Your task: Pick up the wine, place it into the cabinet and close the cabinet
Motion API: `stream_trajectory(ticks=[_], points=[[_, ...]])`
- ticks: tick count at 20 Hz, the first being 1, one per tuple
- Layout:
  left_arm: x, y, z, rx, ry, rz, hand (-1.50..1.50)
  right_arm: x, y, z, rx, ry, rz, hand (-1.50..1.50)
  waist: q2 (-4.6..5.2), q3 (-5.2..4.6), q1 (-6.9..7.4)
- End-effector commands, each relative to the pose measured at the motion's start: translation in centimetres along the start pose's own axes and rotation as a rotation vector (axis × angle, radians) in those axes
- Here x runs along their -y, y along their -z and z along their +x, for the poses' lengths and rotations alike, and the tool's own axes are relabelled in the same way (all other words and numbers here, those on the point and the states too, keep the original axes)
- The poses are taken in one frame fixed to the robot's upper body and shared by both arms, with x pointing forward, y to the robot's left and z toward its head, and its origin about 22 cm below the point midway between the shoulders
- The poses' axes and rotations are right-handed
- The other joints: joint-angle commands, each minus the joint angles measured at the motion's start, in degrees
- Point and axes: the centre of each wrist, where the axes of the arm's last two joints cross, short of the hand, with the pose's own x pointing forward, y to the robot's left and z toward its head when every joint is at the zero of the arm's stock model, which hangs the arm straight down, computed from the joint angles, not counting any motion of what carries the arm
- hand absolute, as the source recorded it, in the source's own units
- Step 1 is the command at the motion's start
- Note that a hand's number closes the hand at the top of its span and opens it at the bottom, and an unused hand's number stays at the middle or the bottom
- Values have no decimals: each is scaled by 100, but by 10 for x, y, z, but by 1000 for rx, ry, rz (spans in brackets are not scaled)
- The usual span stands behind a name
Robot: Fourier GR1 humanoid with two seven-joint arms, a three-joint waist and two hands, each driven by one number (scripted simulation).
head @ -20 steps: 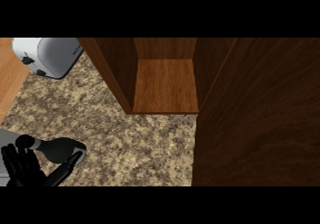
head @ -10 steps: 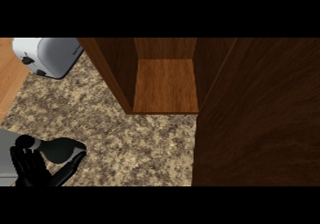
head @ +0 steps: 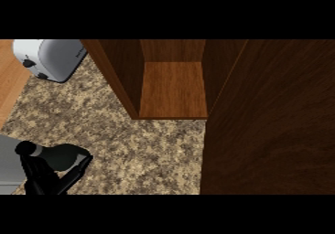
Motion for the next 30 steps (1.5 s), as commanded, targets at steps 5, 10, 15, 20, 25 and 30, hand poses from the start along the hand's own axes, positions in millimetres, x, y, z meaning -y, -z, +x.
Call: stream_trajectory(ticks=[5, 10, 15, 20, 25, 30], points=[[8, -13, -24, 20, -26, 8, -150, 7, -21, 16, 69, 24, 37, -150, 5, 0, 10], [-16, 10, -7, 21, -106, -73, 150, -6, -31, 25, 60, 29, 45, -150, -8, 1, 10], [26, 12, -22, 30, -72, -157, 150, -5, -27, 17, 74, 43, 27, -150, 3, 2, -15], [14, 8, -30, 42, 32, -296, 150, -6, -28, 16, 58, 44, 44, -150, 0, 2, -60], [-4, 32, -3, -47, 59, -734, 150, -7, -15, 4, 66, 45, 42, -150, -21, 11, -111], [10, 48, -2, 46, 18, -743, 150, -4, -23, 10, 56, 44, 30, -150, 5, 1, 4]])
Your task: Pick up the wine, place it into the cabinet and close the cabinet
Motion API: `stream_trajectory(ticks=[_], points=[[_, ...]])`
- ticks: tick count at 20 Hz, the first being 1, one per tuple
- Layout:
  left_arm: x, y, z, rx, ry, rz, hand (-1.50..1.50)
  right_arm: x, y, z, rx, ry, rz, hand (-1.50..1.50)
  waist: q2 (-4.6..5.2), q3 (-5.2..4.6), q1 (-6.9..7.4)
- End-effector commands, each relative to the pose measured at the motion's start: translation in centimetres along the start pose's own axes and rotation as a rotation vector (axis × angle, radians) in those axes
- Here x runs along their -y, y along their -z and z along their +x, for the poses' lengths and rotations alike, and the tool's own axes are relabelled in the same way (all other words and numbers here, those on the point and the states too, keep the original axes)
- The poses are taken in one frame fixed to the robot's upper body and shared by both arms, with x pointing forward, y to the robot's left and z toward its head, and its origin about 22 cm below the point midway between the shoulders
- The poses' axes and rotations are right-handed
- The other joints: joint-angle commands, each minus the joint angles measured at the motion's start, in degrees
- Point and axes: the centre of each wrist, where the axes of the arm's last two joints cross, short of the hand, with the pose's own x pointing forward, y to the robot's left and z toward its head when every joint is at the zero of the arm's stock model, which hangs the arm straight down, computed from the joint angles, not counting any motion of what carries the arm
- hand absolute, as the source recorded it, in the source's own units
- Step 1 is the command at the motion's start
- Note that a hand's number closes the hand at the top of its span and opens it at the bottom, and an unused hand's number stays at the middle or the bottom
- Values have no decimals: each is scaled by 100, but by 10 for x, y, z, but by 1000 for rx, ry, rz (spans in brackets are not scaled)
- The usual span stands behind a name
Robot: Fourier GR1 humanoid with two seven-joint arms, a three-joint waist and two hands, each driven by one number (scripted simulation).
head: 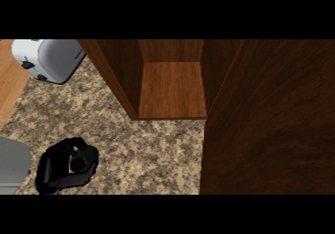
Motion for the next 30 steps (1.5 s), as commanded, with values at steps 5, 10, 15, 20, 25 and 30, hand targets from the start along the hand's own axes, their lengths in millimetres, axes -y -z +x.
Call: stream_trajectory(ticks=[5, 10, 15, 20, 25, 30], points=[[7, 5, 23, 109, 80, -64, 150, -11, -19, 25, 53, 40, 20, -150, 16, -25, 80], [8, -7, 48, 143, -71, -120, 150, -14, -22, 29, 44, 36, 24, -150, -6, -25, 123], [34, 18, 91, 123, -108, -177, 150, 2, -16, 25, 51, 35, 20, -150, 10, -20, 85], [64, 26, 135, 112, -84, -206, 150, -15, -25, 26, 46, 54, 4, -150, 3, -21, 71], [125, 34, 151, 92, -78, -234, 150, -4, -21, 19, 48, 47, 14, -150, 13, -16, 11], [157, 47, 166, 98, -110, -282, 150, -5, -19, 28, 56, 40, 45, -150, 16, -23, 19]])
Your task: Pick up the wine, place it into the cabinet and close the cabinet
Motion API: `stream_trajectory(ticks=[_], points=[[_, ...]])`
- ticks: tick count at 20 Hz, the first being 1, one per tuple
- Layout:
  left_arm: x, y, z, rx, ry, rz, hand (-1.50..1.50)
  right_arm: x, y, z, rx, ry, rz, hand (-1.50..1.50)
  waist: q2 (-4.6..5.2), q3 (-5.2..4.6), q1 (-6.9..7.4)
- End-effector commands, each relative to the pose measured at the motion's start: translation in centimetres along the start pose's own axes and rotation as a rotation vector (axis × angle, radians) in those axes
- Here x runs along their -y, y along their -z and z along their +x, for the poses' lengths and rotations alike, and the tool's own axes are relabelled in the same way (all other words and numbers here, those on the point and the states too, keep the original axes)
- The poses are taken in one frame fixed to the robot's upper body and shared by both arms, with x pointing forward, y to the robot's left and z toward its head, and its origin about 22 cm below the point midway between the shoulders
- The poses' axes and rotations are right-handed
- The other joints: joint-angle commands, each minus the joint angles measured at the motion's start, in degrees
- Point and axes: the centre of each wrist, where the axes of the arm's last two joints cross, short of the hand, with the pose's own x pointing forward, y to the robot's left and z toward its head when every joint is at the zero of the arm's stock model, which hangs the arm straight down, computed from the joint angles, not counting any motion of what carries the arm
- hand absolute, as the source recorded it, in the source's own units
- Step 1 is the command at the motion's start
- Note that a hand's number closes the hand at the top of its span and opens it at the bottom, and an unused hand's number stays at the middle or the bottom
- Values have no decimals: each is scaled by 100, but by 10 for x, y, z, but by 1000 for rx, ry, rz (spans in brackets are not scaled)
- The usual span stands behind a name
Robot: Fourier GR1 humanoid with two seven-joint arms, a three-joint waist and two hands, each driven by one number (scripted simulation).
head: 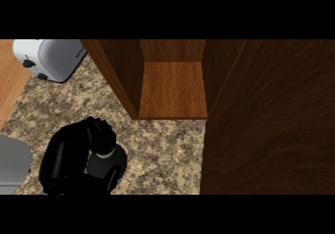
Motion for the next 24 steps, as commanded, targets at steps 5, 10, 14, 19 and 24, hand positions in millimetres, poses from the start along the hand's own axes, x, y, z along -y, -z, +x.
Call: stream_trajectory(ticks=[5, 10, 14, 19, 24], points=[[63, 37, 23, 13, -54, -36, 150, -6, -19, 25, 68, 44, 36, -150, 6, -3, -23], [96, 50, 33, -5, -85, -15, 150, 4, -23, 14, 70, 43, 37, -150, 8, 0, -31], [117, 59, 36, 18, -29, -4, 150, -3, -22, 13, 35, 47, 31, -150, 6, -3, -12], [135, 72, 27, 14, -6, 27, 150, -4, -17, 15, 54, 50, 39, -150, 11, -4, -28], [139, 93, 30, 28, 15, 59, 150, -9, -32, 21, 57, 38, 45, -150, 4, -5, -47]])
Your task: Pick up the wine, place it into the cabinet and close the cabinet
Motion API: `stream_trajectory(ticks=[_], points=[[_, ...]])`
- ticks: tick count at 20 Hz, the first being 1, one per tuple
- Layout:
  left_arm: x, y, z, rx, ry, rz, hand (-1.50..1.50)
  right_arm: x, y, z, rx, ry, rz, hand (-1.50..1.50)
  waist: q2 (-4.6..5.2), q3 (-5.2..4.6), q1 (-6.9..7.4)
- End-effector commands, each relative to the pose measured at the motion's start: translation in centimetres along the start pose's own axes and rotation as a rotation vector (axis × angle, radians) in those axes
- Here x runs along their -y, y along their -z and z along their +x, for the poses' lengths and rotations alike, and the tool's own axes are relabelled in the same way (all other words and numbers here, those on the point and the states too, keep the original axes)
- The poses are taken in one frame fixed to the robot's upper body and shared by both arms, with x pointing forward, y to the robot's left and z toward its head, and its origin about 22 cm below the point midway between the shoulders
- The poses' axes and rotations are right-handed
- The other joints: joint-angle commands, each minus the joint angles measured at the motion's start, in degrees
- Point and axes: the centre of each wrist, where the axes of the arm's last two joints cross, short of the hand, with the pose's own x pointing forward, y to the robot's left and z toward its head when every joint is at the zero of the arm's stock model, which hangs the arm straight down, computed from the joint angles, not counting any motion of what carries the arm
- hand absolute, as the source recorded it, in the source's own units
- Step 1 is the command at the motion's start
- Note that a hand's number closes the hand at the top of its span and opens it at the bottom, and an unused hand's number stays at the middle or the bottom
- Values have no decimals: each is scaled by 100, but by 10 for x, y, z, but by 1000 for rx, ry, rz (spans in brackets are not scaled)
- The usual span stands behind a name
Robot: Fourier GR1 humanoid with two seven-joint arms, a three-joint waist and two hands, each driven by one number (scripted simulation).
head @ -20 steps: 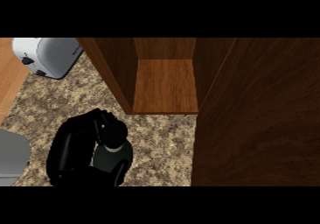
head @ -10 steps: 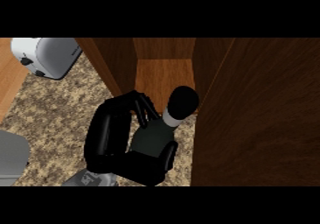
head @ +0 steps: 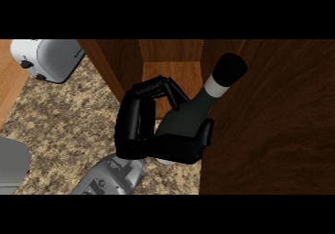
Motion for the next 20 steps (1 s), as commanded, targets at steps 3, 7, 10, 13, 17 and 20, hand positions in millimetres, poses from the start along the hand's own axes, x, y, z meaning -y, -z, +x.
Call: stream_trajectory(ticks=[3, 7, 10, 13, 17, 20], points=[[20, 1, -15, 11, 51, 14, 150, 3, -18, 16, 58, 35, 44, -150, 4, 0, 3], [6, 14, -14, 19, 30, 44, 150, 2, -29, 30, 78, 28, 39, -150, 0, -1, -24], [2, 25, -11, 5, 19, 53, 150, -10, -34, 28, 58, 25, 36, -150, -5, -1, -14], [-4, 22, -42, 6, 5, 90, 150, 0, -15, 12, 67, 33, 12, -150, 18, -3, -14], [10, 18, -50, -4, -17, 103, 150, 3, -7, 24, 69, 38, 34, -150, 19, -5, -37], [2, 9, -64, -13, 29, 87, 150, -6, -19, 16, 62, 44, 6, -150, 7, -3, 8]])
